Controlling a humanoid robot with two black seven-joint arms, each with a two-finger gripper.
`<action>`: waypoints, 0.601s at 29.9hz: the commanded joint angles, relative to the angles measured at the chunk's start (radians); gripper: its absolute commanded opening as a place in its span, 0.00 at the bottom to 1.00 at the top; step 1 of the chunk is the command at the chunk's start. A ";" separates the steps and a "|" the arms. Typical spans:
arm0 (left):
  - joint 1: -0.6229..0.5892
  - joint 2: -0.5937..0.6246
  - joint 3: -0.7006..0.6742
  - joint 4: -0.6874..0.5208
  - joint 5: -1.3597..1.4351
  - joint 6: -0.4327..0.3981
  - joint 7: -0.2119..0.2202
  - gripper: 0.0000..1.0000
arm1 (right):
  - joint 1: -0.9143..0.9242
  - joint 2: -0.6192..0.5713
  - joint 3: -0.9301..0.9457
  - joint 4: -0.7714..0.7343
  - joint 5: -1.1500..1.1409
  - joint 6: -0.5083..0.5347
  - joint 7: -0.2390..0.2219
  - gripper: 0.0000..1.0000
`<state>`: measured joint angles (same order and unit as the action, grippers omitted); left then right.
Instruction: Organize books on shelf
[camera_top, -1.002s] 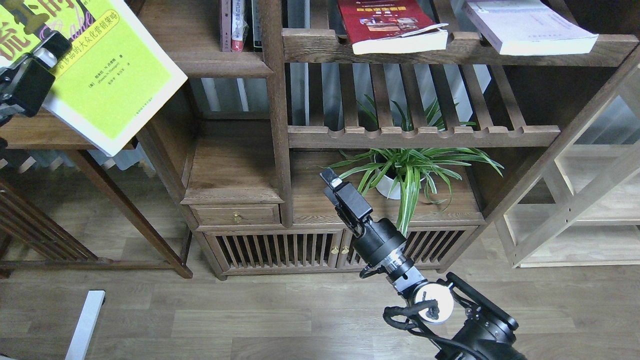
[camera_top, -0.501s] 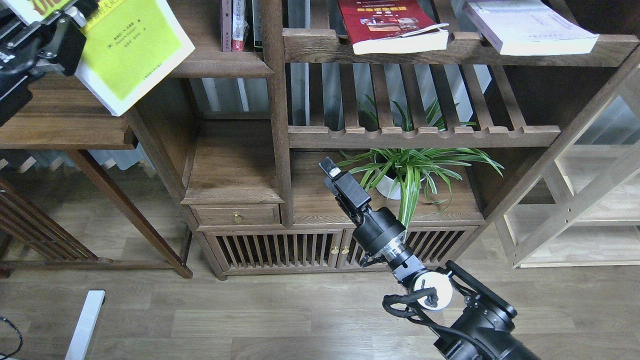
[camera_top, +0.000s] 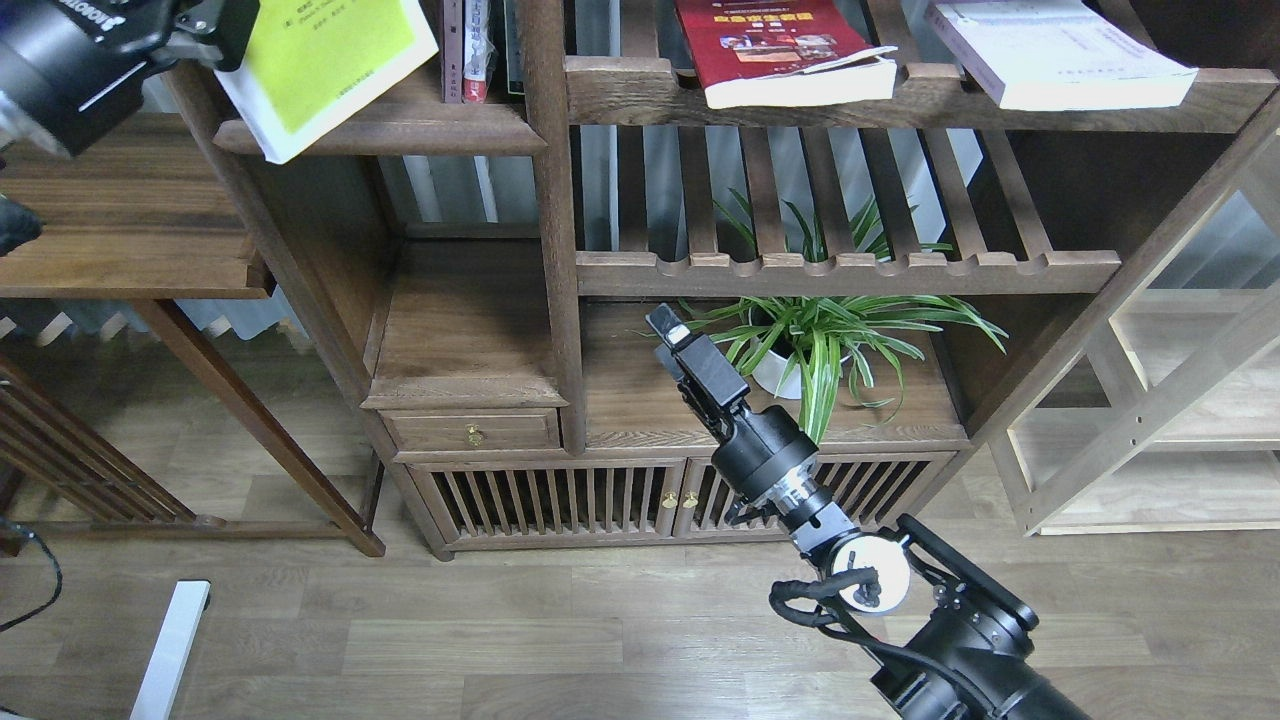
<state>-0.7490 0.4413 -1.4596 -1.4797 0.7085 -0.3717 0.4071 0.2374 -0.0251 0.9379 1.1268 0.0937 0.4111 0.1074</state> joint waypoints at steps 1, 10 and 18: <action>0.005 0.026 0.001 -0.013 0.000 0.010 0.013 0.00 | 0.000 -0.003 0.010 -0.001 0.000 0.000 -0.002 0.93; -0.006 0.033 -0.016 -0.007 0.003 0.123 0.009 0.00 | -0.001 -0.003 0.019 -0.001 0.001 0.000 -0.002 0.93; -0.030 0.010 0.012 -0.004 0.028 0.269 -0.019 0.00 | 0.000 -0.003 0.022 -0.001 0.001 0.006 -0.002 0.94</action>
<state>-0.7675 0.4616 -1.4570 -1.4861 0.7219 -0.1412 0.3972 0.2375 -0.0263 0.9584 1.1259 0.0951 0.4145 0.1057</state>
